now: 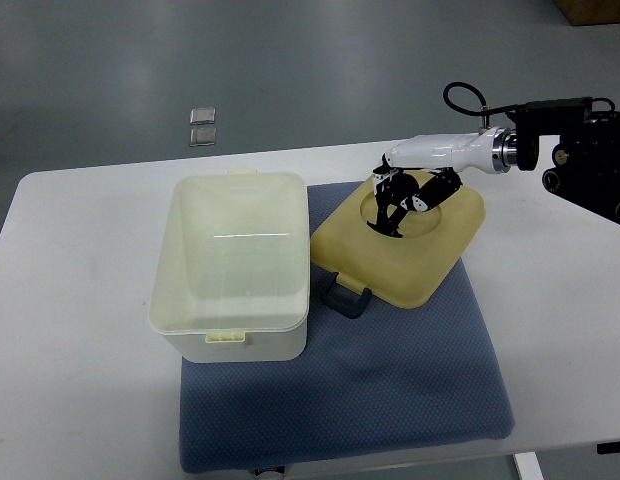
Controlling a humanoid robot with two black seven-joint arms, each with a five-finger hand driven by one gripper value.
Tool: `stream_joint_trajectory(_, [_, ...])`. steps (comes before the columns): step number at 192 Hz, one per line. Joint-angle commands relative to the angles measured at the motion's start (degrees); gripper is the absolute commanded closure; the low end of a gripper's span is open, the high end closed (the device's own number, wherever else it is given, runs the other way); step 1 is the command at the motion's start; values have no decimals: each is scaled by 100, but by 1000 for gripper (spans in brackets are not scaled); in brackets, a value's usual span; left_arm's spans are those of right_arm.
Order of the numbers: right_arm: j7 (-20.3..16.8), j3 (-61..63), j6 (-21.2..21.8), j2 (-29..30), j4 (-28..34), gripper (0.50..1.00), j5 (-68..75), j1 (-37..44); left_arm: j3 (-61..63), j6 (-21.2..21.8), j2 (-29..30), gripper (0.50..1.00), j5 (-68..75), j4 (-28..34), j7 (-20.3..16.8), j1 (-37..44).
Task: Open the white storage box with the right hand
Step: 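Lower the held lid onto the blue mat beside the box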
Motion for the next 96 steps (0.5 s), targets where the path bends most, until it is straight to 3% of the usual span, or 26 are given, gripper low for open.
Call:
stream_joint_trajectory(1, [-1,-1,9,41,-2,1000,-46,-46,0,0,0,500,0,0,4,0])
stream_joint_trajectory(96, [-9,-1,-26,217,-46,1000,-248,-486,0,0,0,500,9,0,-4,0])
